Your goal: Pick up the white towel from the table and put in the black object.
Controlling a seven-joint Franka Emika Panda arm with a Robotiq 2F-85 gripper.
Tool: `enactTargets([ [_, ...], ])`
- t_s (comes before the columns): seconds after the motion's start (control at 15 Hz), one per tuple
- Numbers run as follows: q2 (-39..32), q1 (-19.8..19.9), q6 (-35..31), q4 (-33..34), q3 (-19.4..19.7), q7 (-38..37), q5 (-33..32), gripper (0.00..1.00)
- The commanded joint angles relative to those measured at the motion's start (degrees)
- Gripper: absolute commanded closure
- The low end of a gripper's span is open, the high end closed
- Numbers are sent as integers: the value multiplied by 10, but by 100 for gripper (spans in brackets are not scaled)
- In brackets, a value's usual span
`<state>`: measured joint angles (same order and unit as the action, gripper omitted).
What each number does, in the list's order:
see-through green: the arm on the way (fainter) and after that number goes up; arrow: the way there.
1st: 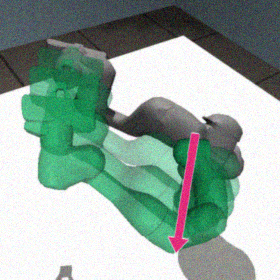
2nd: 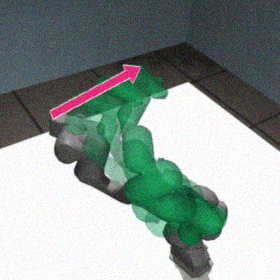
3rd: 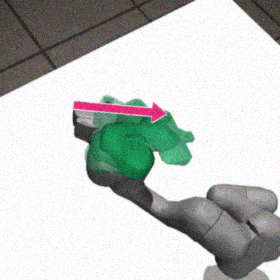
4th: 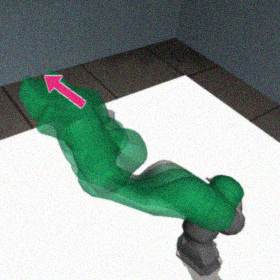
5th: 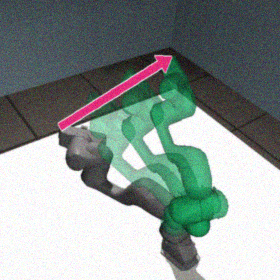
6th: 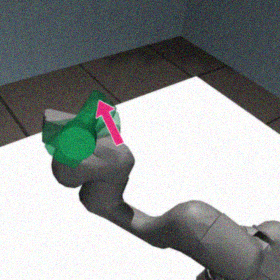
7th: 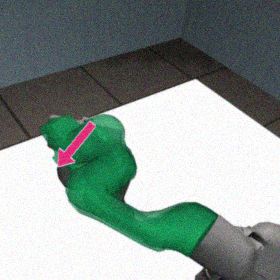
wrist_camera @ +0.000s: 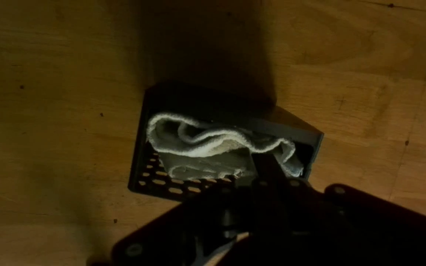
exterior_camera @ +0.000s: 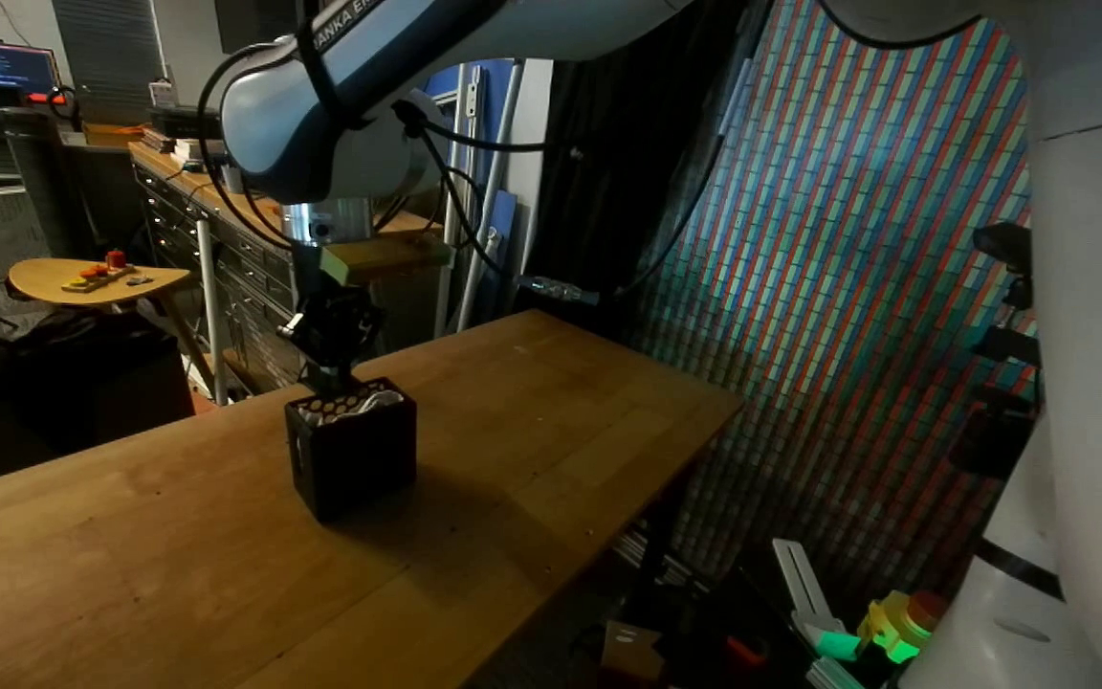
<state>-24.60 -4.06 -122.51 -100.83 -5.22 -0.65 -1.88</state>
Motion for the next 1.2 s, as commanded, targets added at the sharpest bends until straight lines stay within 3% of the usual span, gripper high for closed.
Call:
enactTargets([
  [0.0,-5,-28,35,22,15,-8,-54,100],
  [0.4,-7,-34,38,28,38,-61,-96,100],
  [1.13,-45,-24,15,62,49,-132,-51,100],
])
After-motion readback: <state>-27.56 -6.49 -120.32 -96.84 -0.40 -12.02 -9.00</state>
